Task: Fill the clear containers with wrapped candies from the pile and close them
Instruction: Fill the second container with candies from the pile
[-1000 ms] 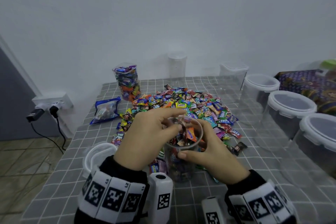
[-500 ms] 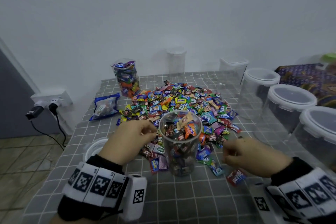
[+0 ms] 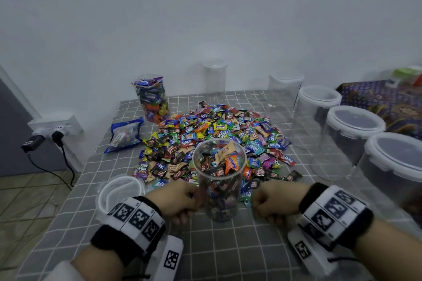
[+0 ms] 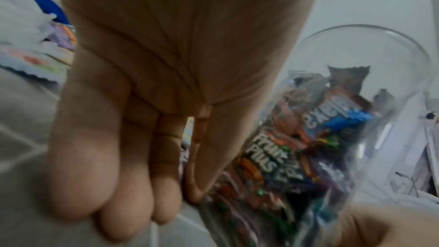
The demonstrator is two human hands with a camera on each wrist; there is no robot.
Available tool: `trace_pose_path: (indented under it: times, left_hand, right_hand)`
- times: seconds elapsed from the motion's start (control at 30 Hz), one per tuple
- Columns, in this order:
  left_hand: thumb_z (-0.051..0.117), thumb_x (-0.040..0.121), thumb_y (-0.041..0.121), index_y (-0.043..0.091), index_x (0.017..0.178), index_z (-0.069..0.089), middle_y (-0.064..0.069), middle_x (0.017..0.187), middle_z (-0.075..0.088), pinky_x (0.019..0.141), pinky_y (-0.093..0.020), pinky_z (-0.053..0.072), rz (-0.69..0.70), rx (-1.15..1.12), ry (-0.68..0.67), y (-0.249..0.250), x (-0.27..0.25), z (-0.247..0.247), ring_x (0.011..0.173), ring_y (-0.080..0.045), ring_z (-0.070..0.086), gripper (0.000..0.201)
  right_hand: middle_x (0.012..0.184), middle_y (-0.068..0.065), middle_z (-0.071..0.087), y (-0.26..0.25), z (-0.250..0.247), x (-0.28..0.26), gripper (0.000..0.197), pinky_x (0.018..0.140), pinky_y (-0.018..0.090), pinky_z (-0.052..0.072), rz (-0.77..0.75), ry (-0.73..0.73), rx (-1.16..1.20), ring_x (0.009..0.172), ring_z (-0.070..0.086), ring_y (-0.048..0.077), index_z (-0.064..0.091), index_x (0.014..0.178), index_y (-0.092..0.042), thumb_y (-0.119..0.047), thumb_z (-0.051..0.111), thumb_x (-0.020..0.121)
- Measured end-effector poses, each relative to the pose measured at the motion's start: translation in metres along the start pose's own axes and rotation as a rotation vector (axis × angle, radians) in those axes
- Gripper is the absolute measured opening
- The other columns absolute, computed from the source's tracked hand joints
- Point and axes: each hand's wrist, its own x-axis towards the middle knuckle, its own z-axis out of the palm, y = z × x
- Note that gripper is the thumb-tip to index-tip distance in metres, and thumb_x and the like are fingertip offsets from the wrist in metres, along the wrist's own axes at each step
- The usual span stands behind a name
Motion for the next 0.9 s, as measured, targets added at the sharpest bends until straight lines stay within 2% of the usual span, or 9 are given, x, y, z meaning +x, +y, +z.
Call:
trace_pose_path:
  times: [0.13, 0.23, 0.37, 0.47, 0.57, 0.67, 0.77, 0.83, 0.9]
  left_hand:
    - [0.046, 0.095, 0.005, 0.025, 0.089, 0.056, -0.001, 0.065, 0.059, 0.045, -0.021, 0.047, -0.024, -0.085, 0.058, 0.002, 0.003, -0.004, 0.048, -0.012, 0.056, 0.023]
    - [0.046, 0.095, 0.005, 0.026, 0.086, 0.057, -0.003, 0.065, 0.060, 0.048, -0.024, 0.046, -0.027, -0.088, 0.097, 0.005, 0.006, -0.006, 0.050, -0.015, 0.055, 0.025]
    - [0.049, 0.092, 0.007, 0.031, 0.084, 0.058, -0.003, 0.071, 0.064, 0.052, -0.026, 0.048, 0.017, -0.042, 0.238, 0.006, 0.001, -0.015, 0.053, -0.015, 0.057, 0.027]
    - [0.057, 0.090, 0.022, 0.032, 0.103, 0.064, 0.002, 0.097, 0.068, 0.070, -0.027, 0.052, 0.066, 0.215, 0.464, 0.003, 0.001, -0.028, 0.078, -0.012, 0.064, 0.018]
    - [0.060, 0.088, 0.034, 0.037, 0.109, 0.063, 0.006, 0.101, 0.066, 0.079, -0.030, 0.050, 0.061, 0.309, 0.572, 0.001, 0.004, -0.035, 0.087, -0.010, 0.060, 0.021]
    - [0.063, 0.084, 0.045, 0.040, 0.129, 0.048, 0.002, 0.124, 0.055, 0.090, -0.037, 0.048, 0.054, 0.465, 0.503, 0.000, 0.016, -0.032, 0.108, -0.017, 0.055, 0.048]
    - [0.070, 0.076, 0.047, 0.040, 0.143, 0.028, -0.003, 0.145, 0.035, 0.095, -0.042, 0.048, 0.006, 0.611, 0.388, 0.000, 0.028, -0.025, 0.121, -0.026, 0.050, 0.079]
    - [0.074, 0.073, 0.046, 0.035, 0.142, 0.032, -0.006, 0.145, 0.038, 0.092, -0.044, 0.050, -0.049, 0.678, 0.338, 0.005, 0.031, -0.019, 0.117, -0.028, 0.053, 0.081]
    - [0.073, 0.076, 0.040, 0.026, 0.133, 0.046, -0.009, 0.135, 0.049, 0.088, -0.042, 0.052, -0.097, 0.749, 0.300, 0.012, 0.031, -0.016, 0.108, -0.028, 0.058, 0.064]
  right_hand:
    - [0.066, 0.000, 0.056, -0.014, -0.008, 0.020, 0.009, 0.052, 0.026, 0.048, -0.019, 0.053, 0.095, 0.051, 0.052, 0.013, 0.057, 0.098, -0.010, -0.014, 0.051, 0.092]
    - [0.071, 0.005, 0.058, -0.019, -0.014, 0.028, 0.002, 0.052, 0.027, 0.048, -0.013, 0.127, 0.202, 0.052, 0.053, 0.015, 0.053, 0.093, -0.013, -0.014, 0.053, 0.092]
    - [0.108, 0.007, 0.065, -0.010, -0.026, 0.038, 0.028, 0.085, 0.039, 0.052, -0.052, 0.373, 0.008, 0.092, 0.062, 0.022, 0.057, 0.114, -0.014, -0.026, 0.058, 0.089]
    - [0.106, 0.004, 0.064, -0.003, -0.035, 0.032, 0.023, 0.083, 0.032, 0.049, -0.024, 0.536, -0.078, 0.092, 0.059, 0.019, 0.059, 0.110, -0.016, -0.029, 0.055, 0.090]
    - [0.114, 0.003, 0.061, -0.002, -0.039, 0.026, 0.029, 0.083, 0.031, 0.047, -0.007, 0.621, -0.200, 0.098, 0.056, 0.019, 0.055, 0.117, -0.020, -0.033, 0.053, 0.091]
    - [0.132, 0.002, 0.046, -0.004, -0.036, 0.028, 0.068, 0.094, 0.036, 0.046, -0.015, 0.489, -0.284, 0.115, 0.050, 0.021, 0.031, 0.142, -0.031, -0.045, 0.062, 0.083]
    - [0.138, 0.002, 0.039, -0.006, -0.029, 0.037, 0.088, 0.097, 0.041, 0.046, -0.005, 0.382, -0.408, 0.119, 0.047, 0.025, 0.019, 0.145, -0.038, -0.055, 0.067, 0.074]
    - [0.138, 0.004, 0.040, -0.008, -0.025, 0.043, 0.090, 0.098, 0.043, 0.045, 0.008, 0.377, -0.468, 0.119, 0.048, 0.029, 0.022, 0.144, -0.038, -0.060, 0.068, 0.070]
    - [0.134, 0.007, 0.043, -0.010, -0.022, 0.048, 0.082, 0.097, 0.043, 0.046, -0.001, 0.354, -0.497, 0.115, 0.051, 0.029, 0.030, 0.141, -0.035, -0.058, 0.068, 0.072]
